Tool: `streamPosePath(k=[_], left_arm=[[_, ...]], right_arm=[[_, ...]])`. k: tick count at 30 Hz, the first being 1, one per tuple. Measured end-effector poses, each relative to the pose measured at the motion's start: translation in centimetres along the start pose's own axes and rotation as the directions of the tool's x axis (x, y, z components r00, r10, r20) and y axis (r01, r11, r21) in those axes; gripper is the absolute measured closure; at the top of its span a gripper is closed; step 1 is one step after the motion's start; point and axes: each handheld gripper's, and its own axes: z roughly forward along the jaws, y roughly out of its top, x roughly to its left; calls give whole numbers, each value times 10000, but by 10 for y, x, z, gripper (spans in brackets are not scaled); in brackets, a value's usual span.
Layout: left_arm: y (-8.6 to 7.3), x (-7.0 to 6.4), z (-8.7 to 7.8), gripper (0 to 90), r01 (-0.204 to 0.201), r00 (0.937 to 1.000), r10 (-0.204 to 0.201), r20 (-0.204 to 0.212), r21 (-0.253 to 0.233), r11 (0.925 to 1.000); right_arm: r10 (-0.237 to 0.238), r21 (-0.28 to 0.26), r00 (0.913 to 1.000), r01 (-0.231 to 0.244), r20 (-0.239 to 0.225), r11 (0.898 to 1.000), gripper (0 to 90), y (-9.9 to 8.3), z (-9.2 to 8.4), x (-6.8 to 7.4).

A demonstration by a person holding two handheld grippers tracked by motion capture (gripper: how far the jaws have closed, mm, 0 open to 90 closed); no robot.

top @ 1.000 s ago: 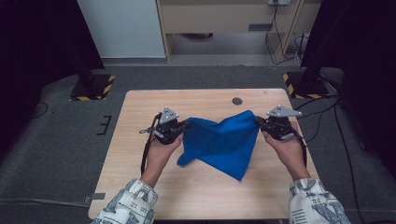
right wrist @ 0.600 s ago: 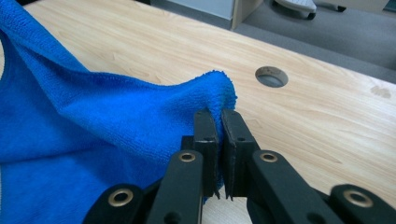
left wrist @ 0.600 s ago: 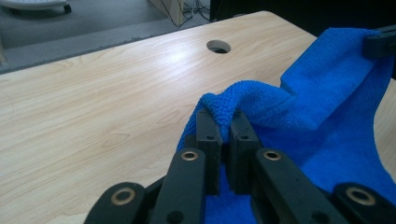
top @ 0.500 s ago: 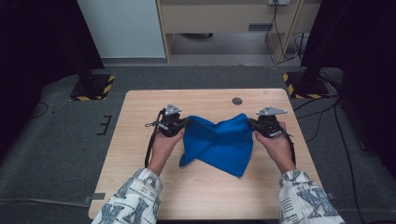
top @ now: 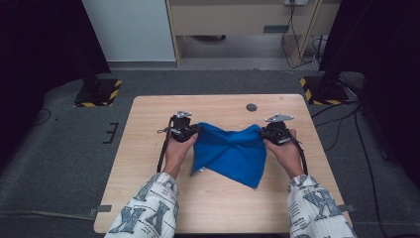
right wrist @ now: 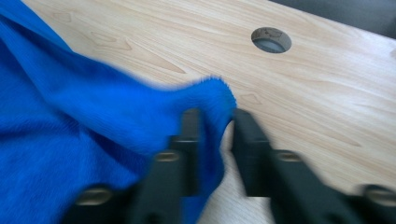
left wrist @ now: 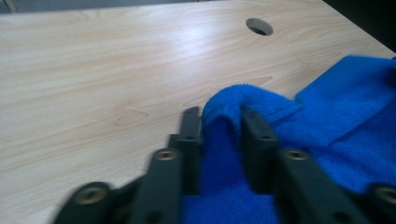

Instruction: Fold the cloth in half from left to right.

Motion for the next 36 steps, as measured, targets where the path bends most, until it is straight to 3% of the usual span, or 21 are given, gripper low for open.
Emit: streamPosePath(k=[1, 4, 6, 13, 15, 19, 25, 34, 36], left_arm=[[0, 0, 0, 520, -35, 10000, 35, -76, -37, 10000], [1, 1, -2, 357, -161, 9997, 160, -165, -71, 9998], [2, 2, -6, 320, -181, 9997, 178, -157, -200, 9996], [2, 3, -24, 259, -611, 9980, 601, -208, -507, 9968], [-1, 2, -30, 248, -695, 9975, 689, -145, -520, 9962], [-12, 1, -39, 246, -885, 9960, 879, -143, -475, 9949], [-31, 0, -51, 248, -789, 9967, 778, -223, -551, 9954], [-68, -14, -71, 250, -1020, 9946, 1005, -265, -615, 9929], [-77, -17, -77, 256, -1261, 9920, 1254, -153, -528, 9906]], right_arm=[[31, 12, 9997, -31, 228, 10000, 420, 0, 2, 2], [-72, -21, 9997, 72, 225, 10000, 323, 0, 4, 5], [-36, 9, 9997, 36, 248, 10000, 255, 0, 3, 5], [149, -164, 9999, -149, 48, 9998, 199, -5, -5, 4], [183, -194, 9998, -184, -40, 9996, 217, -7, -8, 6], [80, -231, 9994, -88, -335, 9997, 341, -14, -16, 12], [-52, -391, 9980, 27, -625, 9992, 486, -28, -29, 23], [-251, -736, 9929, 166, -1165, 9972, 606, -53, -49, 47], [-324, -730, 9919, 236, -1229, 9971, 640, -59, -54, 53]])
